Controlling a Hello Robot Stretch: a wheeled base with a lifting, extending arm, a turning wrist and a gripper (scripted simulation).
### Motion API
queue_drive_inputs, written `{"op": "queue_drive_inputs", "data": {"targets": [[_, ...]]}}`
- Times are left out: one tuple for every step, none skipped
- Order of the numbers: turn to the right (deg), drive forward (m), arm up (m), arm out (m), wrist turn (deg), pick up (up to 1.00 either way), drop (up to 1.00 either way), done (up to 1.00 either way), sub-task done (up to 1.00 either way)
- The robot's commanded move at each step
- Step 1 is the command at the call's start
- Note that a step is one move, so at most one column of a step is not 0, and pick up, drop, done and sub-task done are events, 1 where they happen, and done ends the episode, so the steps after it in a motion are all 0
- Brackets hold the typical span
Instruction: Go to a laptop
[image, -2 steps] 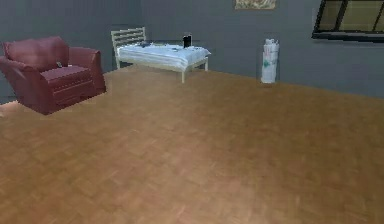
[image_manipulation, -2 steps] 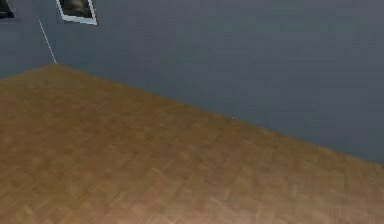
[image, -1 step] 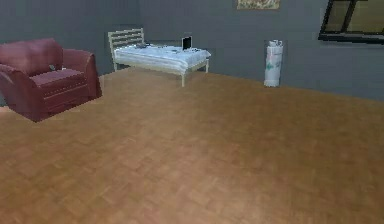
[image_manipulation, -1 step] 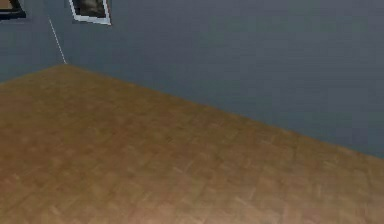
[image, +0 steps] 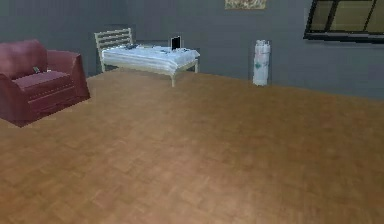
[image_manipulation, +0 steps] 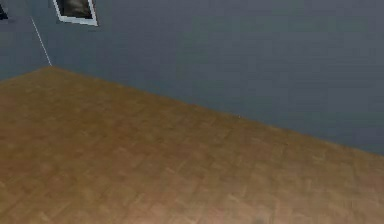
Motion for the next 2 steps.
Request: {"op": "queue_drive_inputs", "data": {"targets": [[0.0, 1.00, 0.00, 0.00, 0.0, 0.00, 0.00, 0.00, 0.00], [3.0, 0.00, 0.00, 0.00, 0.0, 0.00, 0.00, 0.00, 0.00]]}}
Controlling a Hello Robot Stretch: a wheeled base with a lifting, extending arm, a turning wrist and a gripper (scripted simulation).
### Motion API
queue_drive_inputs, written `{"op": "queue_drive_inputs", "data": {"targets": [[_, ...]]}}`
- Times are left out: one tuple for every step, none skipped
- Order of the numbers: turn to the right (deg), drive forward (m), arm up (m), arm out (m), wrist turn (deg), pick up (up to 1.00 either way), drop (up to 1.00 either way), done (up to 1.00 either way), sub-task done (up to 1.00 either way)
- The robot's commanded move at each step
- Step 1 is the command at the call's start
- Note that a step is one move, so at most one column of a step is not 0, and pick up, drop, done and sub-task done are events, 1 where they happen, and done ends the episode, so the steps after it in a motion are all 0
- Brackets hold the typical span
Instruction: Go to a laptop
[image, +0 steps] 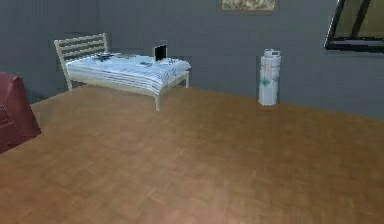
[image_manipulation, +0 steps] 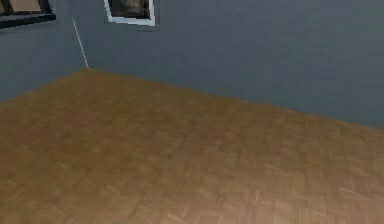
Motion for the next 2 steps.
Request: {"op": "queue_drive_inputs", "data": {"targets": [[0.0, 1.00, 0.00, 0.00, 0.0, 0.00, 0.00, 0.00, 0.00], [0.0, 1.00, 0.00, 0.00, 0.0, 0.00, 0.00, 0.00, 0.00]]}}
